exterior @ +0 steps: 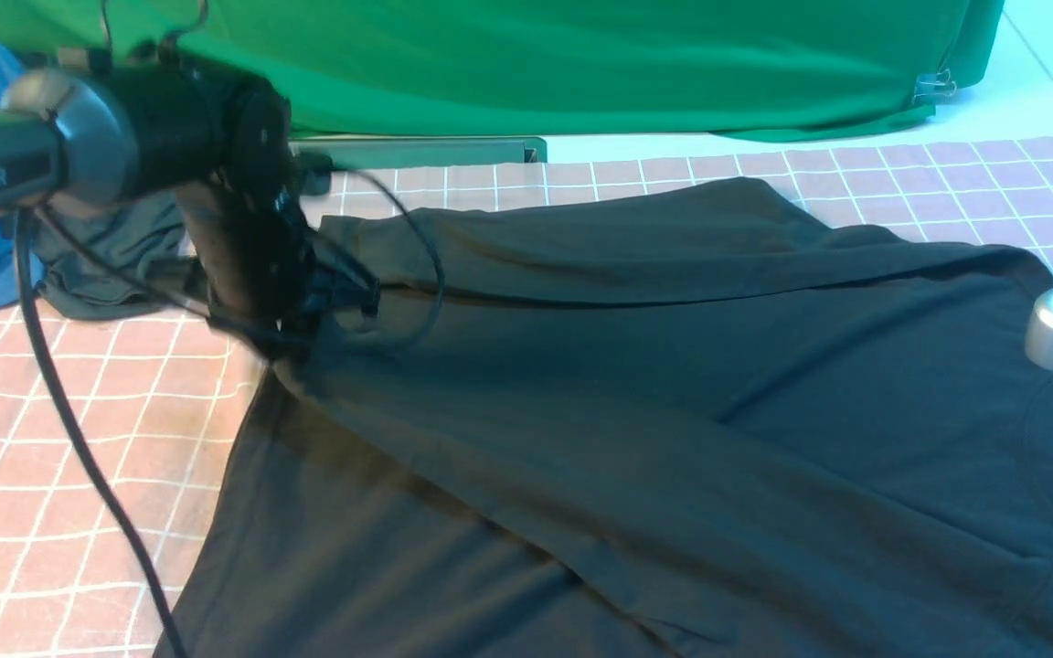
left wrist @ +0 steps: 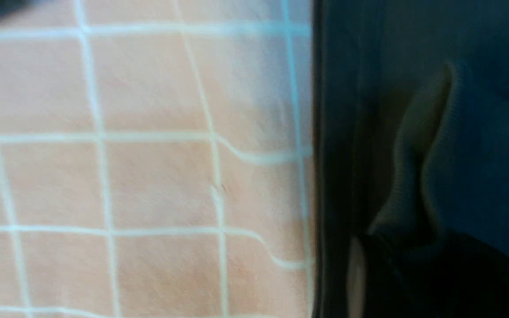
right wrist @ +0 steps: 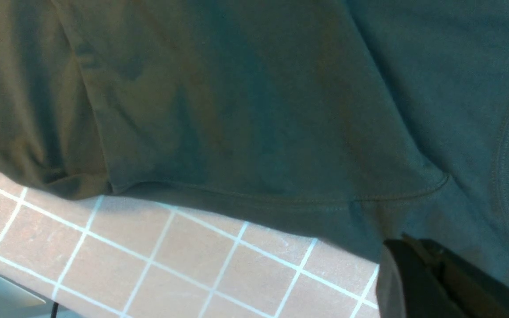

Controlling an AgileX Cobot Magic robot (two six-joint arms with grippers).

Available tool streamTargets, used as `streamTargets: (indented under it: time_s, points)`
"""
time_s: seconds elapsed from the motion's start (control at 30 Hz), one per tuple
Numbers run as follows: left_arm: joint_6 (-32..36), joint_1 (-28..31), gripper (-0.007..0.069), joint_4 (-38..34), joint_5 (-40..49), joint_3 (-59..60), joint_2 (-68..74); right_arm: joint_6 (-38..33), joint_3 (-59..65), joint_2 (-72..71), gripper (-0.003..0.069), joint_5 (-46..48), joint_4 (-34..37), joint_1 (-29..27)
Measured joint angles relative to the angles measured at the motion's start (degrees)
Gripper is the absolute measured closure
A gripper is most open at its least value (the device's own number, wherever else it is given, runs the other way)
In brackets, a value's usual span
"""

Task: Fold a long-sleeved shirt over a pink coffee tablecloth.
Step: 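Grab the top left corner of the dark shirt with the left gripper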

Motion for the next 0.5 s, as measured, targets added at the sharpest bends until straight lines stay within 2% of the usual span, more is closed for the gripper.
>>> streamTargets:
  time_s: [0.07,0.17,0.3,0.5]
  points:
    - [-3.1,0.0,0.0330,0.6,-0.3,-4.1,0.0,0.0,0.0,0.0,0.0623,0.0,0.0,0.0]
    - [-5.9,0.0,0.0252,-1.0,-0.4,-8.6,0.0,0.0,0.0,0.0,0.0623,0.0,0.1,0.0]
    - [-7.0,0.0,0.0214,-3.1,-2.0,-12.2,0.5,0.1,0.0,0.0,0.0623,-0.3,0.1,0.0]
    - [-8.8,0.6,0.0212,-4.2,-5.1,-18.1,8.8,0.0,0.0,0.0,0.0623,-0.7,0.2,0.0]
